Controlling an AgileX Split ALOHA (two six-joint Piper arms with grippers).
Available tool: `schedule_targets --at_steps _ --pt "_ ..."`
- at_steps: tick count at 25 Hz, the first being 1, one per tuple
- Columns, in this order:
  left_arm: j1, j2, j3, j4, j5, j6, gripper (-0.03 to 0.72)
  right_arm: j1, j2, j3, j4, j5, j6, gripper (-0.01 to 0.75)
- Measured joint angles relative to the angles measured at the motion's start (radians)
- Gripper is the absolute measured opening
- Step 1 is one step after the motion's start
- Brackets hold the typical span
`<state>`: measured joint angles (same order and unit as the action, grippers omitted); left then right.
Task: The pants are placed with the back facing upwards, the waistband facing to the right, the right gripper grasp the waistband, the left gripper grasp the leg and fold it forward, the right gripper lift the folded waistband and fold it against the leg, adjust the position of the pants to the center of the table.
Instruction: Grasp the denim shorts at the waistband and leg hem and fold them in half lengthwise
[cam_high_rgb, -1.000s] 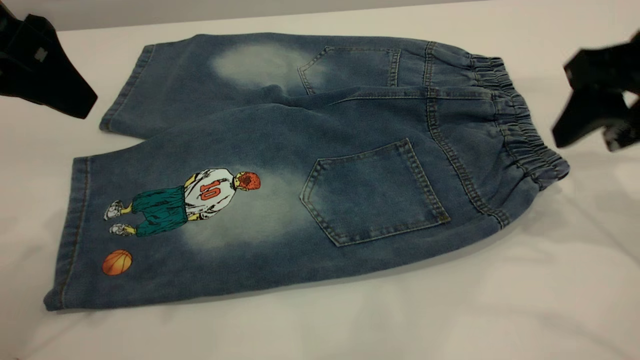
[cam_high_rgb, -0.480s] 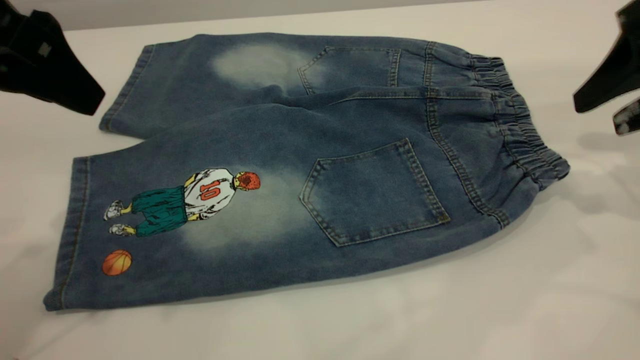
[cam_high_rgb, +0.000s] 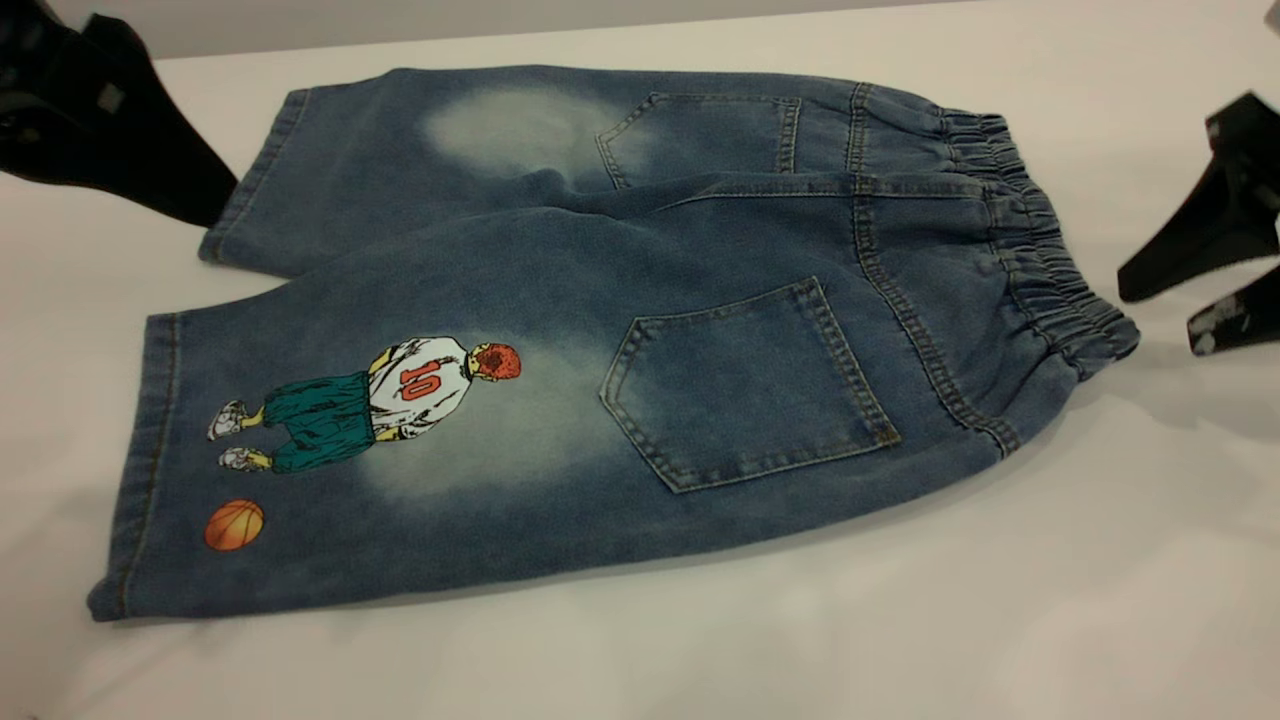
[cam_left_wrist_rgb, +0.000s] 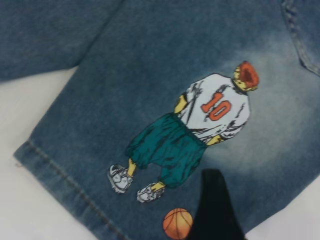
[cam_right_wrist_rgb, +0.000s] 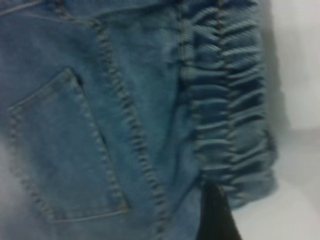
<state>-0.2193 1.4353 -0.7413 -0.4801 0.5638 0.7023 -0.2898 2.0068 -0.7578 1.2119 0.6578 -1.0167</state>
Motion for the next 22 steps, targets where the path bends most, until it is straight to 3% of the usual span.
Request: schedule_targets --at_steps 5,22 --pt "-0.051 0.0 0.0 0.006 -0.029 0.0 0.452 0.0 0.003 0.0 0.029 -0.013 -0.024 0.388" --pt "-0.053 0.0 0.0 0.009 -0.048 0.004 0.452 0.001 0.153 -0.097 0.036 0.053 -0.016 0.388"
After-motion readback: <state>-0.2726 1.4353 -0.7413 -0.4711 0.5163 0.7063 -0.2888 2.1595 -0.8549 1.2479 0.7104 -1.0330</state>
